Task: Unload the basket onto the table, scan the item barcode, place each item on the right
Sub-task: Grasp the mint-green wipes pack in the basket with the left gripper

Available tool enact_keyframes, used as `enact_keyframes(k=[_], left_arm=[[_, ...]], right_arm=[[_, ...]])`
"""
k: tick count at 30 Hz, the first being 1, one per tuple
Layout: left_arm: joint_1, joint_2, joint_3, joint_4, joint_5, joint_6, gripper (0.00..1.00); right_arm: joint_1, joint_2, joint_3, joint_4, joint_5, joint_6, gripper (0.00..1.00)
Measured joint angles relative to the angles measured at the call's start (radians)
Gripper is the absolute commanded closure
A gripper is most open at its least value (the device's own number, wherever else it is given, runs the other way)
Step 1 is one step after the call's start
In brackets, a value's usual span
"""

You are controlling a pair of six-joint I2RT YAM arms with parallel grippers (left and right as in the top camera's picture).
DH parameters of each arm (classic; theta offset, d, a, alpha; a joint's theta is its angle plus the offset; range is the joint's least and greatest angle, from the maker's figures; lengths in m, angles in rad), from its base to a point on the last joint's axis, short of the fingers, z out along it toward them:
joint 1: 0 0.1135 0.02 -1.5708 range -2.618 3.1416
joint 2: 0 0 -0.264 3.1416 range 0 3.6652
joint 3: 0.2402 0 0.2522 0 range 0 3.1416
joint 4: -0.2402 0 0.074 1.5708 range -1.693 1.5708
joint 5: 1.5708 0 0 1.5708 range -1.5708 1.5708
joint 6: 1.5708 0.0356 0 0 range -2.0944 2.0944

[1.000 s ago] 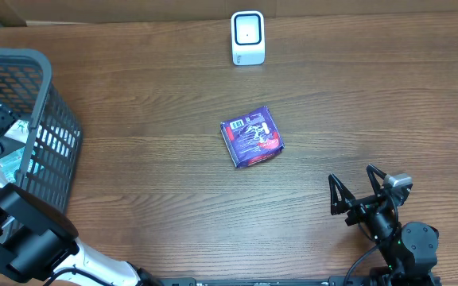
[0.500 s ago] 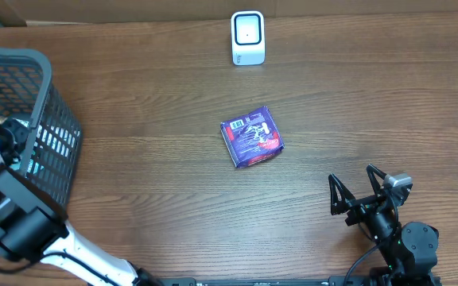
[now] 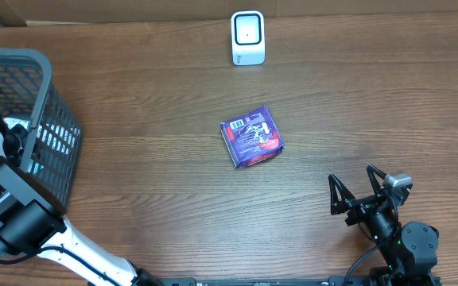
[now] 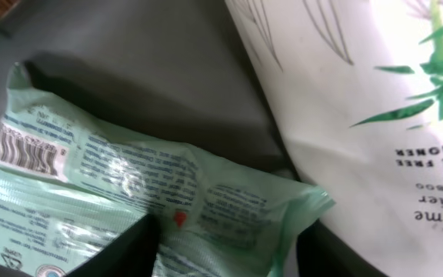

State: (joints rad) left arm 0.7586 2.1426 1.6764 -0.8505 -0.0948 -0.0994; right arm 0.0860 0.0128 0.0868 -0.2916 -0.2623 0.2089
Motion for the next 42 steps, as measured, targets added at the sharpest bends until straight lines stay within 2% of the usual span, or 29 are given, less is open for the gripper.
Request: enact_keyframes(k=[3,9,13,17,20,24,25,28,29,36,42], left_arm=[[-0.002,0.003,0.008,-0.043,-0.013,0.006,0.33],[-0.004,0.003,0.008,-0.104,-0.045,0.005,0.41],[-0.004,0.003,0.008,-0.111,-0.062,0.006,0.41],[-0.004,0.005,0.010,-0.120,-0.078,0.007,0.29],[-0.004,0.011,0.011,-0.122,-0.101,0.006,0.29],[-0.004,0.012,0.011,-0.123,-0.117,0.006,0.40],[-0.004,0.013,0.011,-0.123,-0.120,0.005,0.50],[-0.004,0.014,0.012,-0.121,-0.147,0.009,0.90],[-0.003,0.014,0.013,-0.121,-0.153,0.009,0.96],[0.003,0.014,0.031,-0.135,-0.115,0.050,0.96],[0.000,0.042,0.138,-0.271,-0.004,0.051,0.96]], right_arm=[[0.000,0.000,0.000,0.000,0.000,0.000,0.00],[0.000,0.000,0.000,0.000,0.000,0.000,0.00],[0.000,0.000,0.000,0.000,0.000,0.000,0.00],[0.000,0.000,0.000,0.000,0.000,0.000,0.00],[0.000,0.000,0.000,0.000,0.000,0.000,0.00],[0.000,0.000,0.000,0.000,0.000,0.000,0.00],[0.000,0.000,0.000,0.000,0.000,0.000,0.00],[0.000,0.000,0.000,0.000,0.000,0.000,0.00],[0.000,0.000,0.000,0.000,0.000,0.000,0.00],[0.000,0.000,0.000,-0.001,0.000,0.000,0.00],[0.000,0.000,0.000,0.000,0.000,0.000,0.00]])
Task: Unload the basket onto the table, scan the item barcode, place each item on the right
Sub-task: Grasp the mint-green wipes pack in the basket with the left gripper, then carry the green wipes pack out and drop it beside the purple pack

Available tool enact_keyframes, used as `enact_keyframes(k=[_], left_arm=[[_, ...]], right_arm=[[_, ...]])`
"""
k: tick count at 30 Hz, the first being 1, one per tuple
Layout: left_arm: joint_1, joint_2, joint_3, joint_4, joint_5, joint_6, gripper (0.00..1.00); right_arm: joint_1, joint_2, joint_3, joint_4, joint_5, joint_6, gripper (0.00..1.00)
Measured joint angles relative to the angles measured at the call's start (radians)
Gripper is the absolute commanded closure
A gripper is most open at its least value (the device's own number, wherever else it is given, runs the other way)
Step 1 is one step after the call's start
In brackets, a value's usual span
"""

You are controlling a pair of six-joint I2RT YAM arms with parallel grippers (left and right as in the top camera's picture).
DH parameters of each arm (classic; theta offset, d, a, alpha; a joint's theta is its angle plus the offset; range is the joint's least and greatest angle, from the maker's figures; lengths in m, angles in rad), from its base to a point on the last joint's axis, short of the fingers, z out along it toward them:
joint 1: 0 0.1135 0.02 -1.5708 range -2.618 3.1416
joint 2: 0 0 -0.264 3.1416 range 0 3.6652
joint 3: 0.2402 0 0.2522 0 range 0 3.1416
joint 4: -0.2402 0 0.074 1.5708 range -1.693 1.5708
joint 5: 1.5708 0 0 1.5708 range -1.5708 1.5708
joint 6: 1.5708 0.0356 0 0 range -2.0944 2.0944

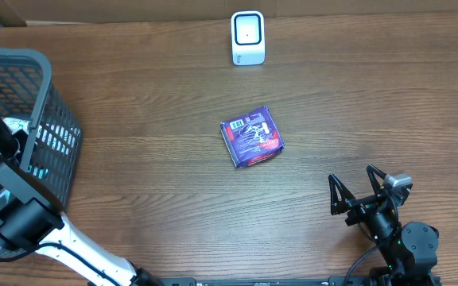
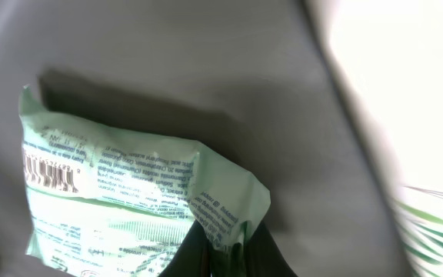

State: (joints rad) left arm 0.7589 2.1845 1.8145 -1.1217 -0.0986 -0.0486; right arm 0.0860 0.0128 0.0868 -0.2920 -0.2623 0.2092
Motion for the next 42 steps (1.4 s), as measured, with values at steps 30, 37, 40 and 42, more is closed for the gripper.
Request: enact_keyframes(k=[30,37,40,42], left_arm=[[-0.557,-0.571,0.424,-0.173,0.187,0.030,0.96],[-0.842,-0.533,0.350,-0.296,0.118,0.032,0.96],[-0.906,-0.497,0.264,-0.300,0.084,0.026,0.96],[-0.932,-0.469,0.202,-0.284,0.063,0.022,0.96]], right_arm=[[0.000,0.000,0.000,0.000,0.000,0.000,0.00],[0.000,0.000,0.000,0.000,0.000,0.000,0.00],[0.000,0.000,0.000,0.000,0.000,0.000,0.00],[0.000,0.000,0.000,0.000,0.000,0.000,0.00]])
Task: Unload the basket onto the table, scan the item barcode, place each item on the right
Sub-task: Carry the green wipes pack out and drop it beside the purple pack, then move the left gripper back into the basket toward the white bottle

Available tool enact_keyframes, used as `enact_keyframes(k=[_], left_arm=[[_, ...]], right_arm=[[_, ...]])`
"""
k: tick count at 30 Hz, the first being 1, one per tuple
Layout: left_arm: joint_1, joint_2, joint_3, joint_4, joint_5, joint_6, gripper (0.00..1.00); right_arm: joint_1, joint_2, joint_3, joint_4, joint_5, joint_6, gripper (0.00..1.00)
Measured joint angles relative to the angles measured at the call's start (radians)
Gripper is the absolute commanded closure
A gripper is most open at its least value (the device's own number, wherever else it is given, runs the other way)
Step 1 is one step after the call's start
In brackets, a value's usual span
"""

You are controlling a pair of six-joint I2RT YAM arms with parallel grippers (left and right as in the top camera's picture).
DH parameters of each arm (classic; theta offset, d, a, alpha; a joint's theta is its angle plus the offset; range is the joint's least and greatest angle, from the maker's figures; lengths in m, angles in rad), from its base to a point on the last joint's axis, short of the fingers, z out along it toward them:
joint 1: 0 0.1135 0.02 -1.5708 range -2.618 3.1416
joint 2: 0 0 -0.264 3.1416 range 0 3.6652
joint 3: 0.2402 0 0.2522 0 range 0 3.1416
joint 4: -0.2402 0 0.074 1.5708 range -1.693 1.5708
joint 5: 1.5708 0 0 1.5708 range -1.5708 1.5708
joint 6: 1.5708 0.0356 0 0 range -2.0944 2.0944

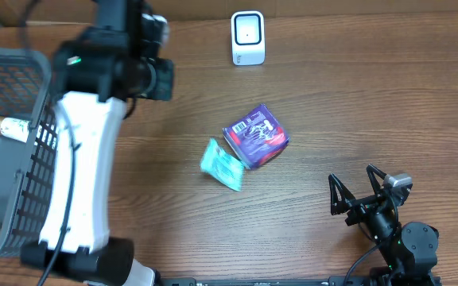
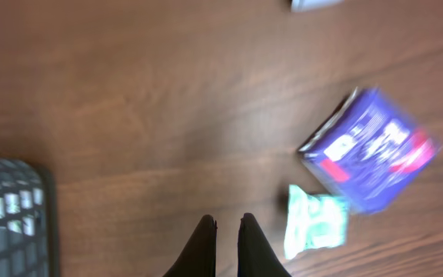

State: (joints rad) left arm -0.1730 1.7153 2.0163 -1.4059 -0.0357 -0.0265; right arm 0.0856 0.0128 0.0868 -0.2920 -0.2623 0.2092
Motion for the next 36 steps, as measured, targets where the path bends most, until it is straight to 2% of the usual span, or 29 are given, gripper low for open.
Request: enact_keyframes(k=[4,11,13,18,26,30,36], left_arm=[[-0.027,0.058,-0.085,0.020,-0.021,-0.008,0.96],[-0.029,0.084,-0.096,0.047,-0.032,-0.042,0.94],[-0.029,0.084,-0.096,0.055,-0.034,-0.048,0.88],[-0.029,0.077,-0.091,0.063,-0.039,-0.056,0.65],[0.005,0.035,0.046,0.036,-0.061,-0.064,0.50],[0.105,-0.028,0.082,-0.001,-0.109,-0.119,0.45],[0.351,-0.057,0.086,-0.048,-0.135,-0.223,0.20]], right_arm=[[0.000,0.000,0.000,0.000,0.000,0.000,0.00],[0.000,0.000,0.000,0.000,0.000,0.000,0.00],[0.000,0.000,0.000,0.000,0.000,0.000,0.00],[0.000,0.000,0.000,0.000,0.000,0.000,0.00],[0.000,0.000,0.000,0.000,0.000,0.000,0.00],[0.000,0.000,0.000,0.000,0.000,0.000,0.00],[0.000,0.000,0.000,0.000,0.000,0.000,0.00]])
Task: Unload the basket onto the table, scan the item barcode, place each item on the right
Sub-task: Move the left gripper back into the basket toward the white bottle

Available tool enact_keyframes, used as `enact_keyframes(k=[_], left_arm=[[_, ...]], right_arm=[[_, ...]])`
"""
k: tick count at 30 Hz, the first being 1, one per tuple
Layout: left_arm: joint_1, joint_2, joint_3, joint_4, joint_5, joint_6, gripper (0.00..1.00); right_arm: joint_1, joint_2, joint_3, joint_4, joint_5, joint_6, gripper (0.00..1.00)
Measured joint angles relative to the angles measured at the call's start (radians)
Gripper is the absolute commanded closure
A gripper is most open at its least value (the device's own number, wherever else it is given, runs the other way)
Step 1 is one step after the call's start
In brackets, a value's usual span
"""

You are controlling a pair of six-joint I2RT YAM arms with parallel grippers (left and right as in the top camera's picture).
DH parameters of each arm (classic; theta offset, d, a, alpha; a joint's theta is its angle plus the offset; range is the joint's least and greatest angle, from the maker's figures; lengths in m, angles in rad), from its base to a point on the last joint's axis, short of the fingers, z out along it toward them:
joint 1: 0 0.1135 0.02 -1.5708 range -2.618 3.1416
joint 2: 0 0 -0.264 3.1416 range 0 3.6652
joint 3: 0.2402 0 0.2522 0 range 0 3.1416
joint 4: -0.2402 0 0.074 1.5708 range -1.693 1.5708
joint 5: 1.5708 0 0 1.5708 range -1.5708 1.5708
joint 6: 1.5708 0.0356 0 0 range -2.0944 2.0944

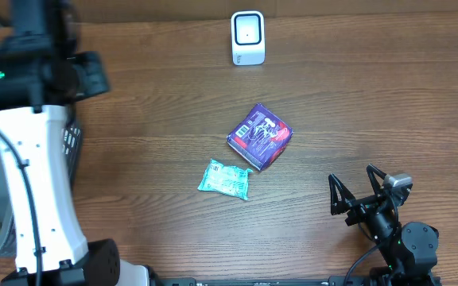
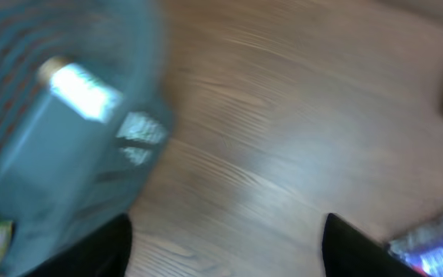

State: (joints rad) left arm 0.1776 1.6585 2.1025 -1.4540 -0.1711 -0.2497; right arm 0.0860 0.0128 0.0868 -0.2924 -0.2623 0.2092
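Observation:
The green packet (image 1: 225, 179) lies flat on the table, just in front and left of the purple box (image 1: 260, 136), apart from it. The white scanner (image 1: 248, 37) stands at the far edge. My left arm (image 1: 42, 71) reaches over the basket's right side at far left. In the blurred left wrist view my left gripper (image 2: 225, 235) is open, with only bare wood between its dark fingers (image 2: 106, 246). An edge of the purple box (image 2: 437, 238) shows at lower right. My right gripper (image 1: 353, 187) rests open near the front right.
The grey mesh basket (image 1: 71, 141) stands at the left edge, largely hidden by my arm; a small green item lies in it. In the left wrist view the basket (image 2: 21, 177) holds a white-labelled bottle (image 2: 75, 88).
My left arm has moved from the table left of the scanner to the basket's right side, and its gripper has opened. The green packet lies slightly nearer the front, apart from the purple box.
My left gripper was open astride the green packet inside the basket, then shut on its corner. Then the arm was over the table, the gripper shut and empty, the packet lying against the turned purple box. Now the arm is by the basket, open.

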Motion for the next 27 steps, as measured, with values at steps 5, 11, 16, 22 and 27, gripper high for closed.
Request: enact_keyframes(k=[5,11,16,22,27], left_arm=[[0.196,-0.005,0.000,0.077,0.083,-0.022,0.14],[0.365,-0.032,0.000,0.142,0.190,-0.088,0.00],[0.482,-0.016,0.000,0.146,0.211,-0.124,0.03],[0.528,0.081,0.000,0.140,0.221,-0.142,0.07],[0.528,0.190,0.000,0.128,0.225,-0.142,0.08]], right_arm=[[0.000,0.000,0.000,0.000,0.000,0.000,0.00],[0.000,0.000,0.000,0.001,0.000,0.000,0.00],[0.000,0.000,0.000,0.000,0.000,0.000,0.00],[0.000,0.000,0.000,0.000,0.000,0.000,0.00],[0.000,0.000,0.000,0.000,0.000,0.000,0.00]])
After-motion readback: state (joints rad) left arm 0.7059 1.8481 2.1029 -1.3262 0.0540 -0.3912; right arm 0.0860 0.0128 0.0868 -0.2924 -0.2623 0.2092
